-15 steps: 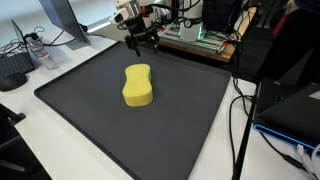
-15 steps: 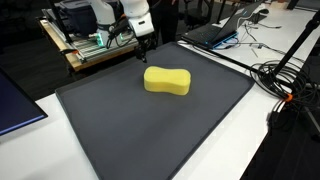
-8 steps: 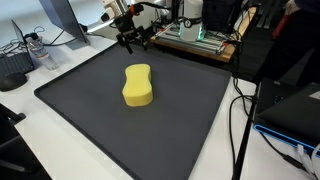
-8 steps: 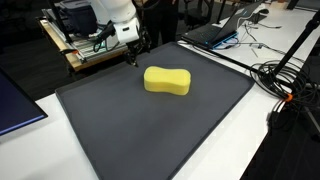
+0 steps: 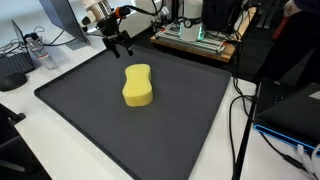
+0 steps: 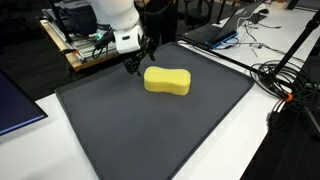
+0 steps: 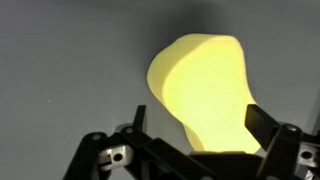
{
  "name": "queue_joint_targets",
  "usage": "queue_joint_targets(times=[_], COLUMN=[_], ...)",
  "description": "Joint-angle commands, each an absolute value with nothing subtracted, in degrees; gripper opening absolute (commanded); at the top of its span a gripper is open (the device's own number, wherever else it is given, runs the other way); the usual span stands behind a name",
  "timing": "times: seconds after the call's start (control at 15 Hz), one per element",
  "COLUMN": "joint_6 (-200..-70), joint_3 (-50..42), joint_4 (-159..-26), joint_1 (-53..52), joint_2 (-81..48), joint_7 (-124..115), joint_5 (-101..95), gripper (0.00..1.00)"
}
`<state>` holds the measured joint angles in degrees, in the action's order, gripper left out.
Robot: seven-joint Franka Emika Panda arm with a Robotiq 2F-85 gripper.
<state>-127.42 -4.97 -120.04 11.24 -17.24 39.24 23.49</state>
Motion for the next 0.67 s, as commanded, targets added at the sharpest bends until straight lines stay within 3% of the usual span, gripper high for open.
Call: queue_joint_targets(times=[0.0, 0.6], joint_6=[-123.3, -121.0], joint_3=[-4.3, -2.9], joint_4=[-109.9, -95.8], joint_1=[13.2, 13.8], joint_2=[-23.6, -29.9], joint_7=[36.9, 28.0], joint_5=[22.3, 20.4], gripper=[1.00, 1.00])
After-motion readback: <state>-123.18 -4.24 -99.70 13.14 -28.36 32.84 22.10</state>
